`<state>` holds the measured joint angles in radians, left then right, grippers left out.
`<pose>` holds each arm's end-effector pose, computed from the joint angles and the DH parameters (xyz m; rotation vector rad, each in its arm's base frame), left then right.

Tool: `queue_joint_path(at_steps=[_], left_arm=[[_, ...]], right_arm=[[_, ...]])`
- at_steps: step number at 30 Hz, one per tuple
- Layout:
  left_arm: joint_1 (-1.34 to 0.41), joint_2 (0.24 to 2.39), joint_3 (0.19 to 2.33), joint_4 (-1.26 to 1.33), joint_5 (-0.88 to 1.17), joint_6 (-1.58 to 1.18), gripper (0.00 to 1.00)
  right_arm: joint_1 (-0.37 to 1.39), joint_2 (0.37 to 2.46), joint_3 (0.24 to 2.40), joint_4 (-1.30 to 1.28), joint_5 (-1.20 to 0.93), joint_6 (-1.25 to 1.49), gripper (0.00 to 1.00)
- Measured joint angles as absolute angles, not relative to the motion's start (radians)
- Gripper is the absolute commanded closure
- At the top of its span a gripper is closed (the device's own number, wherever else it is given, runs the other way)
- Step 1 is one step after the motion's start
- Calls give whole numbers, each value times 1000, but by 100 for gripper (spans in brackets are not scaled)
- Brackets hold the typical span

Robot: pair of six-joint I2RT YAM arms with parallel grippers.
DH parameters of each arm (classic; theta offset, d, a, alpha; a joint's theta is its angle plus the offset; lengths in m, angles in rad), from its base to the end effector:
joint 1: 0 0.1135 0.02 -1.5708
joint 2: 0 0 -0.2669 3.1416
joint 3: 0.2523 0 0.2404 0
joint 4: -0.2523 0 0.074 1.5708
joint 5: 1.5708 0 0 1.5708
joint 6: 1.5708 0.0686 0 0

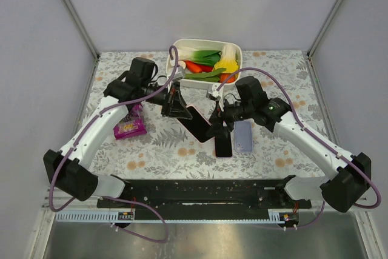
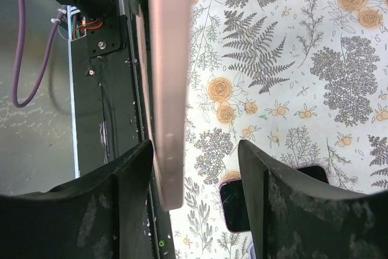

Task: Take the phone out of the phone case
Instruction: Remove the phone case from the phone.

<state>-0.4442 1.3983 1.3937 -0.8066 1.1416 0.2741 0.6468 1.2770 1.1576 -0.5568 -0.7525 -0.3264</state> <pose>0.2241 -0.1757 0.3610 1.2468 1.7836 -1.4201 0.1934 0.2048 0.3232 -1.3834 1.7322 1.0161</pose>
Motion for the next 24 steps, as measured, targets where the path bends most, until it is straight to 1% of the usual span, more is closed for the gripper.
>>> queue_joint_path(at_steps=[3, 8, 9, 10, 13, 14, 15, 16, 17, 19, 24], left_arm=[[-439, 1327, 1343, -704, 1148, 194, 100], [-439, 1295, 1329, -617, 1156, 116, 100], [-439, 1295, 1328, -603, 1156, 104, 100], [-439, 1295, 1327, -596, 1156, 96, 100], [-437, 1295, 1314, -564, 1147, 77, 100], [-435, 1295, 1311, -557, 1146, 73, 96], [-434, 1295, 1305, -552, 1153, 69, 76], [-434, 1293, 1302, -550, 1156, 64, 47], [-434, 1291, 1299, -547, 1156, 60, 30], [-433, 1285, 1299, -535, 1158, 43, 1], [-432, 1263, 1300, -525, 1164, 19, 1]], right_arm=[[640, 1277, 1146, -538, -772, -306, 34], [628, 1282, 1146, -501, -847, -271, 47], [625, 1288, 1146, -494, -865, -263, 52], [624, 1295, 1146, -490, -886, -258, 62], [623, 1315, 1146, -487, -937, -237, 97], [622, 1319, 1146, -487, -952, -230, 100], [622, 1320, 1146, -488, -963, -231, 100], [622, 1321, 1146, -491, -972, -231, 100], [622, 1321, 1146, -494, -975, -231, 100], [622, 1320, 1146, -496, -972, -234, 100], [620, 1320, 1146, -523, -957, -248, 100]])
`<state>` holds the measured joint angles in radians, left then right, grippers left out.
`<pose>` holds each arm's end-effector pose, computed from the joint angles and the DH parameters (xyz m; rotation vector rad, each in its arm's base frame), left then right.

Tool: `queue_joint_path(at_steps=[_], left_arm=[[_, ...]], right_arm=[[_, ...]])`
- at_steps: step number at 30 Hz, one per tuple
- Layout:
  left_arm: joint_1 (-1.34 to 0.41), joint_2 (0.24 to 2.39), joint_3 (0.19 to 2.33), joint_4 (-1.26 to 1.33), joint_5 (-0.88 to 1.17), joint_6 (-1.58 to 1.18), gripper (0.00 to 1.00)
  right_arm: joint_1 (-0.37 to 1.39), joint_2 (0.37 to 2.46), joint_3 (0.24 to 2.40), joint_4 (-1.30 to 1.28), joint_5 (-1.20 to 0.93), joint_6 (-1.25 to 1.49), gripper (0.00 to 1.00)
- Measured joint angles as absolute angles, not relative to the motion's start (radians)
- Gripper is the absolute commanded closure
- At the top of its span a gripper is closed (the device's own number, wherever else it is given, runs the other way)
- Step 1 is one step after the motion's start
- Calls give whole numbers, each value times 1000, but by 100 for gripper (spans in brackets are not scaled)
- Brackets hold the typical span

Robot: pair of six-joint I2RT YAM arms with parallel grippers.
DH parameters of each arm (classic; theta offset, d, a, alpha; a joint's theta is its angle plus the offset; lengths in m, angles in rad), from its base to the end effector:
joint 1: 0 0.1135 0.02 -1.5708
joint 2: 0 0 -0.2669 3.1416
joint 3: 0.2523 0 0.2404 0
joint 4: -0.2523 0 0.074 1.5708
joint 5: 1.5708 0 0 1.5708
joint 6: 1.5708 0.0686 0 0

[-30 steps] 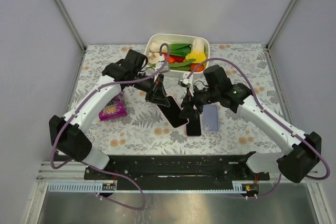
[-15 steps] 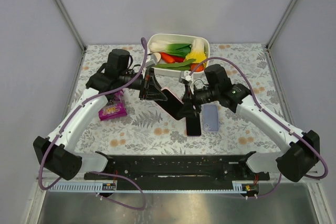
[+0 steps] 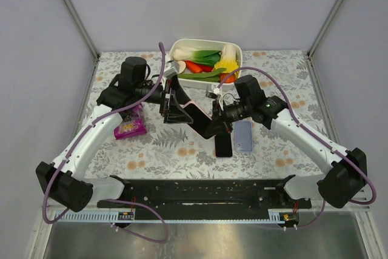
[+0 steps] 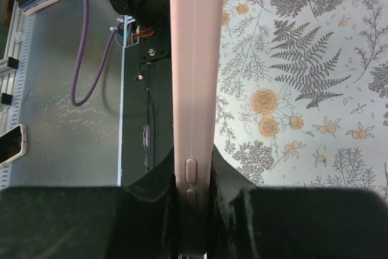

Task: Take the phone out of the phone case
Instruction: Remove the phone case from the phone.

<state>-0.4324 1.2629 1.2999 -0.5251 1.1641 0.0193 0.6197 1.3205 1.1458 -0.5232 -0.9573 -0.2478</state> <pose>0.2086 -0.1657 0.3890 1.1444 1.6633 -1.4407 0.1958 0.2086 0.3178 -1.3721 1.7276 1.2784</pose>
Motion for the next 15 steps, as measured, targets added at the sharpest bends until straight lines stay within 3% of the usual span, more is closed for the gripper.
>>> queue_joint_path(at_steps=[4, 15], left_arm=[[-432, 1267, 1306, -515, 1163, -38, 19], [-432, 1359, 1307, -362, 1182, -315, 42]], right_arm=[[620, 1314, 1146, -525, -939, -261, 100], [620, 1276, 1146, -549, -873, -304, 100]])
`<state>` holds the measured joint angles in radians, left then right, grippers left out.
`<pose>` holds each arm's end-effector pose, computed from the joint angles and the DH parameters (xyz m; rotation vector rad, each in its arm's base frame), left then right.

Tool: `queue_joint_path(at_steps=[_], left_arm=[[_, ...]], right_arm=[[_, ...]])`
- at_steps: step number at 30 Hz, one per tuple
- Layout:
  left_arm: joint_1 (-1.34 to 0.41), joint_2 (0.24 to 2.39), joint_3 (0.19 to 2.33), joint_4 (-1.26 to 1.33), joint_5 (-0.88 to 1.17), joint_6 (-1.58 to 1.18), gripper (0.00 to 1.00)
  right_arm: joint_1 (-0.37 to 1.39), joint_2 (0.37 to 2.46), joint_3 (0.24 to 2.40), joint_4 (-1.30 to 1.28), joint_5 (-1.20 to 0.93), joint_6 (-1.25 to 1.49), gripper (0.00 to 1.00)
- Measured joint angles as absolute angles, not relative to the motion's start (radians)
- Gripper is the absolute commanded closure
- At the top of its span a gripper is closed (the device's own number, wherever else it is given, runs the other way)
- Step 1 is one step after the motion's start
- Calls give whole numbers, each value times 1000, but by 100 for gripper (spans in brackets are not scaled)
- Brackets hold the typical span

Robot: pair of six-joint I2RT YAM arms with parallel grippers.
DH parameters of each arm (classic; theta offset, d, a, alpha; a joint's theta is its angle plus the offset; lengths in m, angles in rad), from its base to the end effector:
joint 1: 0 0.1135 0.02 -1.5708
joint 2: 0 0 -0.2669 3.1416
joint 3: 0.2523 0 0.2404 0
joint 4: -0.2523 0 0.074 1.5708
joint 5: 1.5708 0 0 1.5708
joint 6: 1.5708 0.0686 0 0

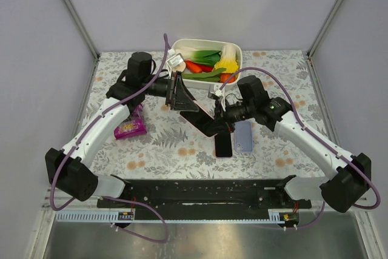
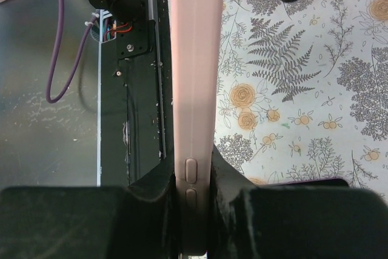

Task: Take the phone out of the phone case
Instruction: Remove the phone case from the phone.

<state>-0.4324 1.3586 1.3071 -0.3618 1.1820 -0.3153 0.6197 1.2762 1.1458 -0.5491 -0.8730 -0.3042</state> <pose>0.2376 -0.1796 0.3822 0.9379 1.8385 -1.6318 0.1917 0.2013 0.3239 -1.3827 1.7056 1.1482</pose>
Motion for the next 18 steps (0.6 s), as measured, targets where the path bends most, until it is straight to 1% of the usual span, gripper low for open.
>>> queue_joint_path(at_steps=[2, 4, 6, 14, 15, 18], left_arm=[[-432, 1361, 1307, -336, 1188, -350, 48], [-432, 1361, 1306, -302, 1199, -389, 56], [-432, 1361, 1306, -273, 1208, -420, 61], [-434, 1362, 1286, -223, 1221, -457, 69], [-436, 1362, 1282, -221, 1221, -458, 72], [-440, 1362, 1269, -213, 1221, -460, 85]], right_arm=[[620, 1276, 1146, -551, -869, -310, 100], [620, 1276, 1145, -553, -858, -315, 100], [621, 1276, 1145, -553, -853, -318, 100], [621, 1269, 1145, -558, -846, -321, 100], [621, 1268, 1145, -559, -846, -321, 100], [621, 1267, 1145, -571, -847, -321, 100]])
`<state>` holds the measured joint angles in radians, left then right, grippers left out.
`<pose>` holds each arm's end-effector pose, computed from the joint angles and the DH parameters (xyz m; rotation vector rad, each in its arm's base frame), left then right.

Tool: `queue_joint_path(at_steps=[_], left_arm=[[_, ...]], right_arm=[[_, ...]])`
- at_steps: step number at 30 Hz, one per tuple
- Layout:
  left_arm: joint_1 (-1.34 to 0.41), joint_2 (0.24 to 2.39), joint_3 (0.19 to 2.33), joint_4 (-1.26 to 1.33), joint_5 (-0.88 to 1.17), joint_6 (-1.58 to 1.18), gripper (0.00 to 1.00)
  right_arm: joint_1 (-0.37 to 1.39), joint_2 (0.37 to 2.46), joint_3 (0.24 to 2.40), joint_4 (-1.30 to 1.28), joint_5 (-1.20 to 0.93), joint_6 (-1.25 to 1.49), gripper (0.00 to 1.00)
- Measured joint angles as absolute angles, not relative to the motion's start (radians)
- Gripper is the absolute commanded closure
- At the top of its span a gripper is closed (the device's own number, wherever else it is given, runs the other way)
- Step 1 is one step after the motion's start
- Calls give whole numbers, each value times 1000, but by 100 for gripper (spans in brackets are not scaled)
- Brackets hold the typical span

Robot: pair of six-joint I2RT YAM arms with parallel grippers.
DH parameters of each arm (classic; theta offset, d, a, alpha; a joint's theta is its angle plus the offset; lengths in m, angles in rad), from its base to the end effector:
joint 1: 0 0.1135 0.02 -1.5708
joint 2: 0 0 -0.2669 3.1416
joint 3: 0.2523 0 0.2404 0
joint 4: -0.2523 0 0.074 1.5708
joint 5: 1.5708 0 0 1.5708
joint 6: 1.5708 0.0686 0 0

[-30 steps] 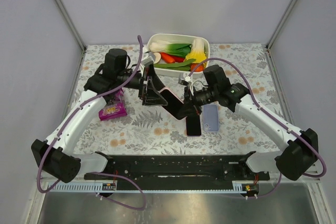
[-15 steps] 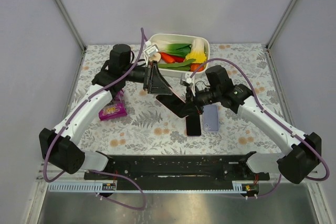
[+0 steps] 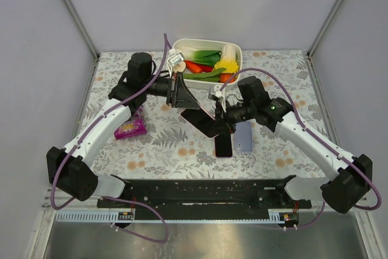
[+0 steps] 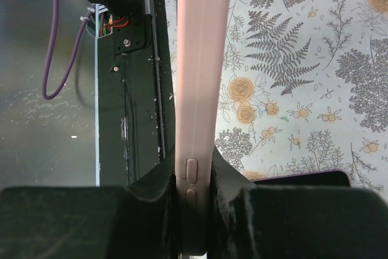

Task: Take the phone out of the phone case
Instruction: Remove the phone case from the phone.

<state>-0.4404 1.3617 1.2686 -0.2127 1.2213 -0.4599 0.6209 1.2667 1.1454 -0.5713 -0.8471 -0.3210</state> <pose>0.2393 -0.1840 0.3833 0.9125 1.8223 -1.7210 0.1900 0.1991 0.3233 -1.3881 1.7179 1.1148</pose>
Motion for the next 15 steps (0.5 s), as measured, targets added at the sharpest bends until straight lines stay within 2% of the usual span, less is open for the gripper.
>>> queue_joint_path(at_steps=[3, 4, 15], left_arm=[[-443, 1362, 1266, -202, 1225, -452, 99], [-444, 1362, 1266, -200, 1226, -453, 100], [-445, 1365, 1183, 35, 1243, -667, 100]], right_arm=[[622, 1267, 1145, -577, -851, -318, 100], [622, 1265, 1145, -577, -850, -318, 100], [653, 1222, 1137, -589, -742, -335, 100]])
